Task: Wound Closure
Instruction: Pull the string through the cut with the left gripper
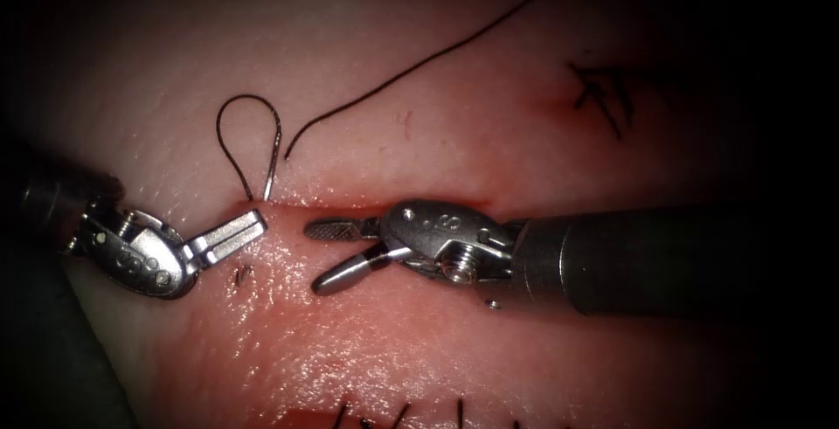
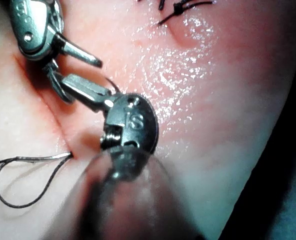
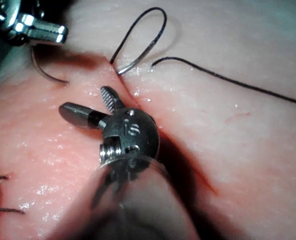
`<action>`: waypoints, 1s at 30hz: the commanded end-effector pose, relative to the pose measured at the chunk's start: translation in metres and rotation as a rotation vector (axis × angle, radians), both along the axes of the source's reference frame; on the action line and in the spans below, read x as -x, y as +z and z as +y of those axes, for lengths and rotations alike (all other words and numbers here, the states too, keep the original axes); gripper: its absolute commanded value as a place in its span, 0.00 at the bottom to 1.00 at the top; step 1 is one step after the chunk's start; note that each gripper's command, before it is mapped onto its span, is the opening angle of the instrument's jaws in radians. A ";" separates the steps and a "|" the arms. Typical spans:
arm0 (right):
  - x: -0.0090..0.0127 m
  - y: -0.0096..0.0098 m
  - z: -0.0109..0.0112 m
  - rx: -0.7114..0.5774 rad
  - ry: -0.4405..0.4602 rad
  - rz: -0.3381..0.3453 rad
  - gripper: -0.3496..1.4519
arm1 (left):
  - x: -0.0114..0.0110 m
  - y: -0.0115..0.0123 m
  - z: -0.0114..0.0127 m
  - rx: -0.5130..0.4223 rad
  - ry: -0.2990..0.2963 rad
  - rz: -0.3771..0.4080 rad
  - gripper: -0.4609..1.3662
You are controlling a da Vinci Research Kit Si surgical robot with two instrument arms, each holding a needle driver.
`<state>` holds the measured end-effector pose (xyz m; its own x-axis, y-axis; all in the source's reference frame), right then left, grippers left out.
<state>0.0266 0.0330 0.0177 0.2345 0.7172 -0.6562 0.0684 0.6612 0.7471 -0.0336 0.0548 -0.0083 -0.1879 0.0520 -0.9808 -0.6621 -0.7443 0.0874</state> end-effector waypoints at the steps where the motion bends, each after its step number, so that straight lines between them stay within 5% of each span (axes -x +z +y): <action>1: 0.0001 -0.0001 0.0001 0.005 -0.003 0.004 0.71 | 0.0000 0.0000 0.0001 -0.006 0.013 0.003 0.06; 6: 0.0001 -0.0001 0.0001 0.011 -0.003 0.005 0.72 | -0.0005 -0.0003 0.0004 -0.026 0.033 0.014 0.07; 10: 0.0001 -0.0001 0.0001 0.017 -0.003 0.006 0.72 | -0.0017 -0.0010 0.0010 -0.080 0.091 0.048 0.24; 19: 0.0001 0.0000 0.0001 0.030 0.001 0.004 0.73 | -0.0041 -0.0021 0.0003 -0.156 0.196 0.105 0.38; 23: 0.0001 0.0002 0.0002 0.037 0.001 0.005 0.73 | -0.0038 -0.0017 -0.0010 -0.177 0.277 0.117 0.53; 30: 0.0001 0.0002 0.0001 0.043 -0.001 0.007 0.73 | -0.0030 -0.0005 -0.0027 -0.202 0.411 0.118 0.65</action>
